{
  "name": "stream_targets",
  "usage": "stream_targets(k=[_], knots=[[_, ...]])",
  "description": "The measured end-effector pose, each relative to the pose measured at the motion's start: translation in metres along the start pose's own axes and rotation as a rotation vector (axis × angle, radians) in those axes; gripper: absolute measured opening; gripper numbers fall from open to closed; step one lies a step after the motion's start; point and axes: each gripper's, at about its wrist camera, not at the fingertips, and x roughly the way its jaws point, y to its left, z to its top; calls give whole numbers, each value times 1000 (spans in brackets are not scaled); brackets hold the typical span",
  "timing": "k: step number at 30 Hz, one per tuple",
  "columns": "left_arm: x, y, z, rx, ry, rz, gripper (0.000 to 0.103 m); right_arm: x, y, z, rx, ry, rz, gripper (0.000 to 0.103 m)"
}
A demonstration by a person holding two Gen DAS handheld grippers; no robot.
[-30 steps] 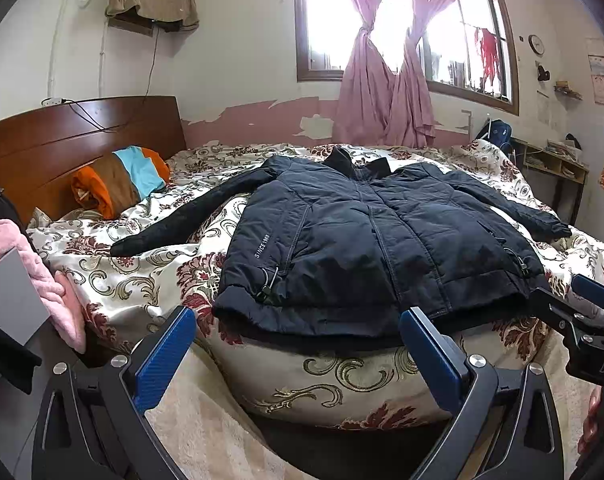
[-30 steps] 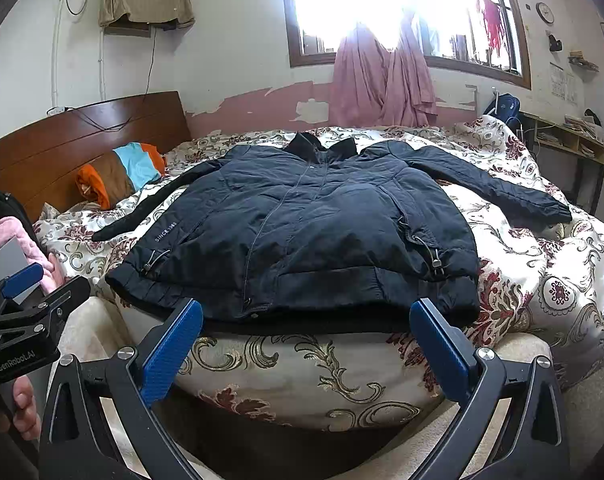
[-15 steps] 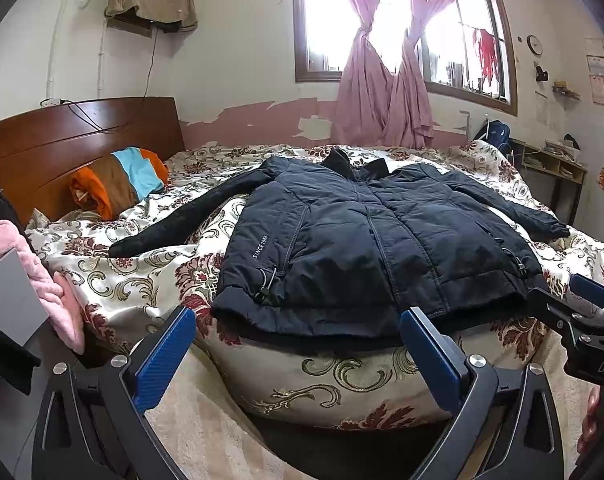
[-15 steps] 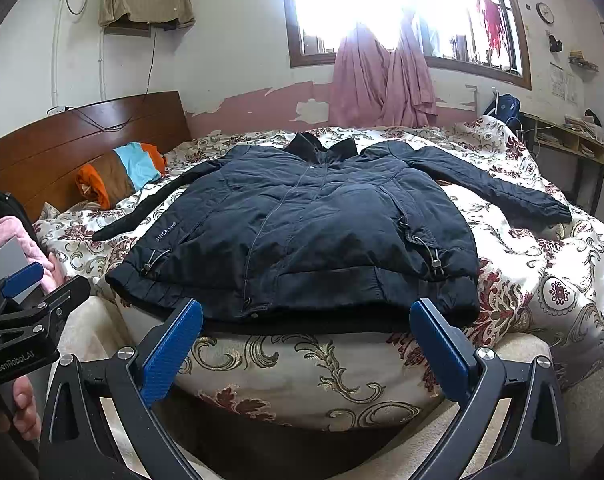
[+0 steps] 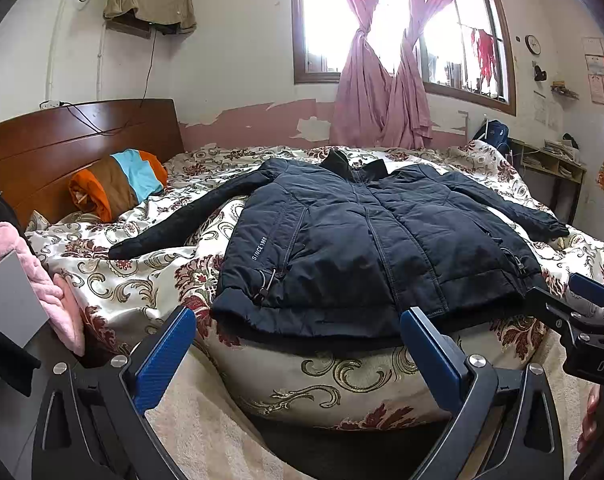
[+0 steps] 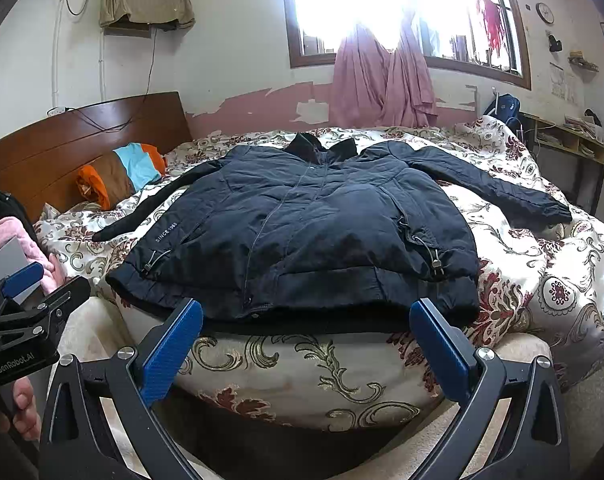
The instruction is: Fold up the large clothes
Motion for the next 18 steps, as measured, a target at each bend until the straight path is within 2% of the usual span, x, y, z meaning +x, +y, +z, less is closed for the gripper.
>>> stream_targets(k=[18], knots=[[0,0,-1,1,-2,0,103,0,1,0,0,-1,1,102]])
